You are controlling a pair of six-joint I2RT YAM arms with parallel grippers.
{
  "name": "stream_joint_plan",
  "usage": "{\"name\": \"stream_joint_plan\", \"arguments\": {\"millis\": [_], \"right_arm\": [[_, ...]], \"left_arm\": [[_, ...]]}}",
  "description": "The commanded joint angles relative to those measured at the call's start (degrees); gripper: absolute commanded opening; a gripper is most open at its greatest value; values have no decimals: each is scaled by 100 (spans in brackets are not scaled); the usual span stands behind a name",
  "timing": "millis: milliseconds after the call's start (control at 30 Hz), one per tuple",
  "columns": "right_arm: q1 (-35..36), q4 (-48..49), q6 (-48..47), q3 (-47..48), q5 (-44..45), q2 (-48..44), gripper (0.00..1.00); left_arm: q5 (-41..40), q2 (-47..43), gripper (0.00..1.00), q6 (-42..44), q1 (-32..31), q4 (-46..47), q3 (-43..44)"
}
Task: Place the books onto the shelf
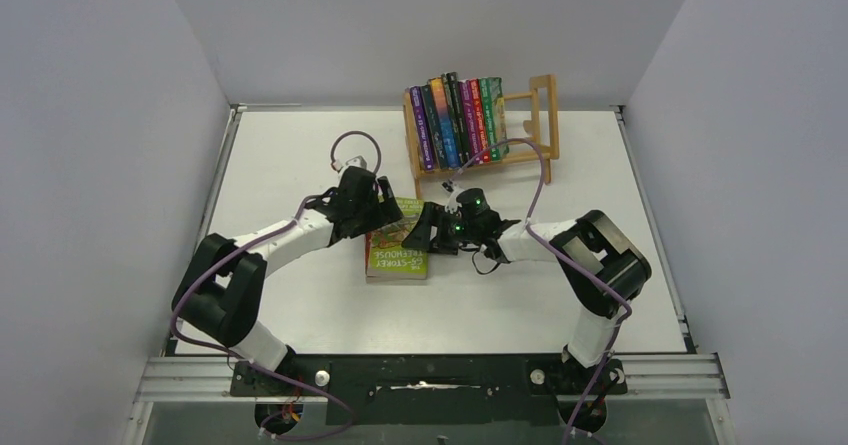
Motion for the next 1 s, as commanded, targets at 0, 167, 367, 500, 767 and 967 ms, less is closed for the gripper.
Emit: {"name": "stream_joint_plan", "arguments": {"millis": [0,167,367,500,767,967], "right_arm": [[25,320,51,-26,100,-115,71],[-21,357,63,-135,110,-142,72],[-54,949,304,-345,-31,-158,71],[-86,1433,499,-539,-145,-306,71],[-108,1731,504,-659,-197,-657,69],[-132,1756,492,-677,-191,-874,68]], "left_arm": [[691,101,81,-364,-310,391,243],[714,162,81,-375,-346,415,266],[767,223,81,-425,-449,469,249],[837,284,81,-492,-522,550,206],[1048,533,81,-590,-683,696,261],[1083,640,81,-570,-690,580,315]]}}
